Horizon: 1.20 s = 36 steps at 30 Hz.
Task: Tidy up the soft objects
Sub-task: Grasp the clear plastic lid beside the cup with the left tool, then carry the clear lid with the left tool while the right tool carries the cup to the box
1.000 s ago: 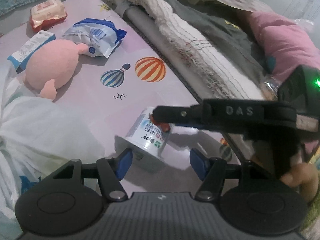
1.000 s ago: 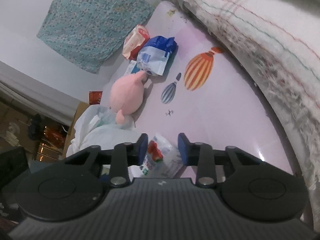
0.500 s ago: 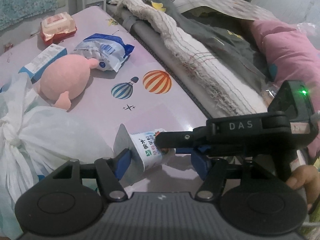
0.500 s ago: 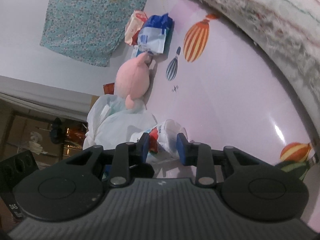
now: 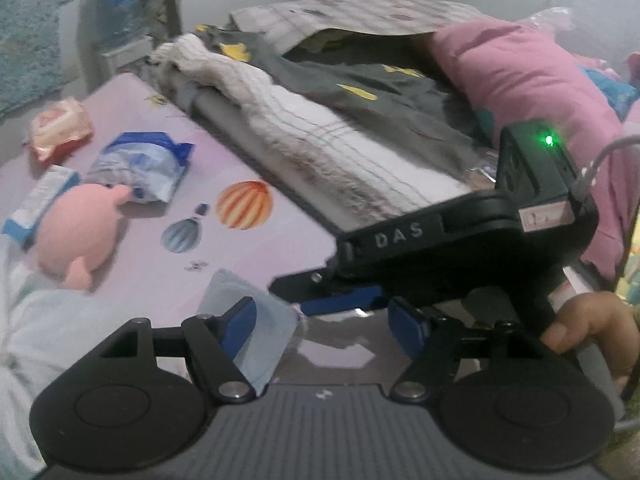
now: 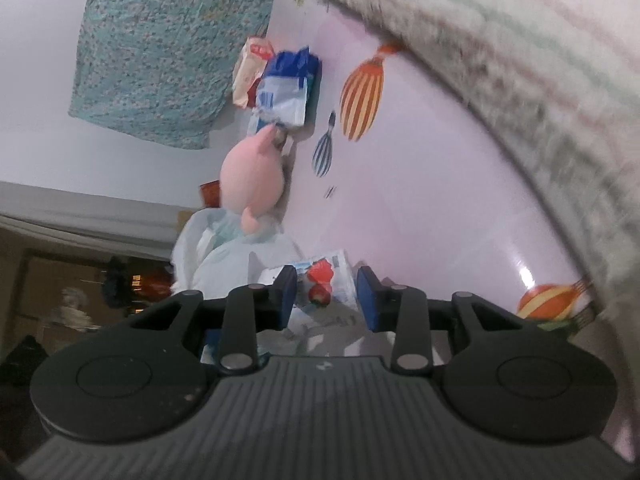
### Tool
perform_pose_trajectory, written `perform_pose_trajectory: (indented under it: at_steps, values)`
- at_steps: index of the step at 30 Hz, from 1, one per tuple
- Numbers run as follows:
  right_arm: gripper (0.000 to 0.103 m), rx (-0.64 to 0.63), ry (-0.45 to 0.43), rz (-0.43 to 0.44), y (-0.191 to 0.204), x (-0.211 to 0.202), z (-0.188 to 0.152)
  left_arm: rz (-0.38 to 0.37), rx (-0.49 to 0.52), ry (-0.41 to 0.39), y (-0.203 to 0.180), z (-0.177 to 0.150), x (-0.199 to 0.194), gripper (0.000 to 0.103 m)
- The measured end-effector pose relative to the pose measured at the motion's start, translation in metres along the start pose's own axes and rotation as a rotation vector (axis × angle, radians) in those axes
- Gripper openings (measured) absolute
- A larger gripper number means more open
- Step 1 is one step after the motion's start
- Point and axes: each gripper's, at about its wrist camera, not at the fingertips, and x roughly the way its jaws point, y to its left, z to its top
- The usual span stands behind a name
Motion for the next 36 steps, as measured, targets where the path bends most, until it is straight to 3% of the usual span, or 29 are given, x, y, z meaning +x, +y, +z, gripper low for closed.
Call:
perform_pose_trajectory:
  at_steps: [6,12,18,24,31,36]
  values:
    - [0.036,-0.073,-0.116,-0.087,0.007,-0.024,0.007,-0.035,0.009,-0.023,-0.003,0.002,0.007,0.073]
    - [0.041,-0.053,-0.150,-0.031,0.000,-0.034,0.012,-0.016,0.021,-0.064,0.005,-0.002,-0.010,0.088]
    - [0.043,-0.100,-0.114,0.010,0.007,-0.025,0.008,0.028,-0.075,0.045,0.028,-0.009,0.000,0.089]
    - [0.041,-0.148,-0.049,0.009,0.015,-0.005,-0.001,-0.011,-0.131,0.150,0.039,-0.010,0.027,0.082]
    - [0.029,-0.190,-0.033,-0.001,0.019,0.002,-0.005,0.061,-0.116,0.193,0.033,-0.005,0.043,0.059]
    - [0.022,-0.209,-0.041,-0.001,0.027,-0.001,-0.010,0.073,-0.137,0.183,0.036,-0.005,0.037,0.058]
